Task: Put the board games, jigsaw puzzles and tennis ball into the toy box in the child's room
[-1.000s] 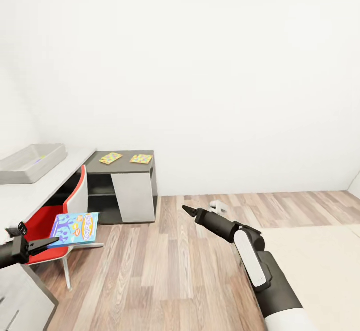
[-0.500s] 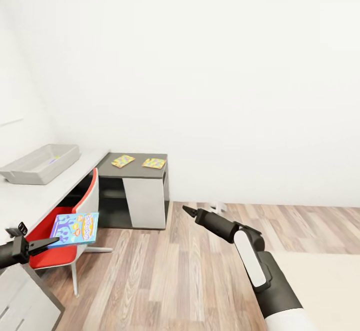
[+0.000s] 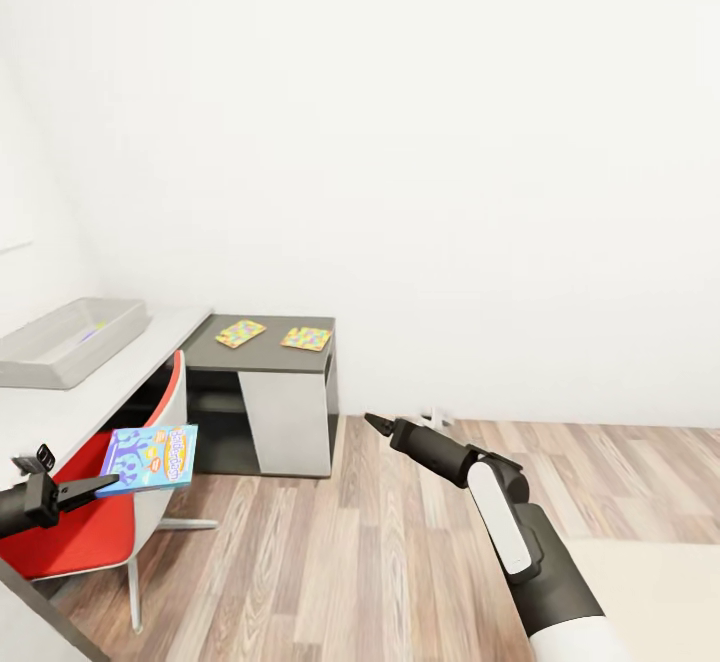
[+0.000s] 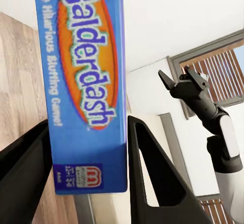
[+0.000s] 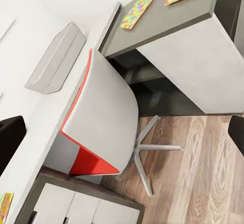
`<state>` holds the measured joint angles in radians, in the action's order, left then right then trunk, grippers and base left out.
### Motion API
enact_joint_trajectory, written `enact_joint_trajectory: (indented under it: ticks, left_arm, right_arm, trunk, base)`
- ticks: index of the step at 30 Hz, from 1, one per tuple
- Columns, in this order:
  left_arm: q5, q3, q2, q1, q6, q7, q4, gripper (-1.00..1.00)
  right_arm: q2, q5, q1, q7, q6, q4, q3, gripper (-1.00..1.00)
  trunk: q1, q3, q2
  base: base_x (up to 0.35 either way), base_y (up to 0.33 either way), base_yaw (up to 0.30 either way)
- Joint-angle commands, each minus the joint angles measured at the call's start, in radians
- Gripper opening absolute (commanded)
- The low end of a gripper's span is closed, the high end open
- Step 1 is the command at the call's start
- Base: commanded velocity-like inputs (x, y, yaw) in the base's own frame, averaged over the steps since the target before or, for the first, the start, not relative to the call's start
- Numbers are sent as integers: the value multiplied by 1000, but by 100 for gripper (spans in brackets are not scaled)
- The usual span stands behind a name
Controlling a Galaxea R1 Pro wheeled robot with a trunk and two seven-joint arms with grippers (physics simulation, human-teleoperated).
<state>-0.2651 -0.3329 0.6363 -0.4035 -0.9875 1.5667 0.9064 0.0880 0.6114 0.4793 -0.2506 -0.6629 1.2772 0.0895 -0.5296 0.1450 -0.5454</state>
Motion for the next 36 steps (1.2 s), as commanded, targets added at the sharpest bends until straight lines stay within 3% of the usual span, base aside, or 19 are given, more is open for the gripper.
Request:
enact_joint_trajectory:
  ticks: [1,10,20,23,24,26,28,33,36]
  left_arm:
    - [-2,0,0,-1,-10,4,0,-100]
    - [-2,0,0,-1,-10,4,0,-100]
    - [-8,-4,6,-3,-21,4,9,-100]
    - [-61,-5,22,-8,-49,4,51,-100]
    - [-94,-4,34,-14,-55,4,85,-100]
    - [-157,-4,59,-34,-60,4,150,-100]
    - [-188,-3,76,-47,-60,4,190,-100]
    - [-217,-4,98,-98,-60,4,269,-100]
    - [-218,-5,103,-165,-60,4,305,-100]
  right_arm:
    - [1,0,1,-2,-5,1,-1,100]
    - [0,0,1,-2,-4,1,0,100]
    - [2,3,1,44,-8,1,2,100]
    - [3,5,1,69,-10,1,4,100]
    - [4,4,1,78,-10,1,10,100]
    - [7,2,1,95,-9,2,35,100]
    - [8,1,1,110,-8,2,55,100]
    - [8,2,1,137,-11,2,75,100]
    - [8,2,1,144,-14,2,79,100]
  trunk:
    - [-1,2,-2]
    - [-1,2,-2]
    - [-1,2,-2]
    - [-1,2,-2]
    - [-1,2,-2]
    - [-1,2,-2]
    - [-1,2,-2]
    - [-1,2,-2]
    - [-1,2,-2]
  base:
    - [289,0,0]
    - [271,0,0]
    - [49,0,156]
    - [3,0,271]
    - [2,0,276]
    - [1,0,278]
    - [0,0,280]
    - [0,0,281]
    - [0,0,281]
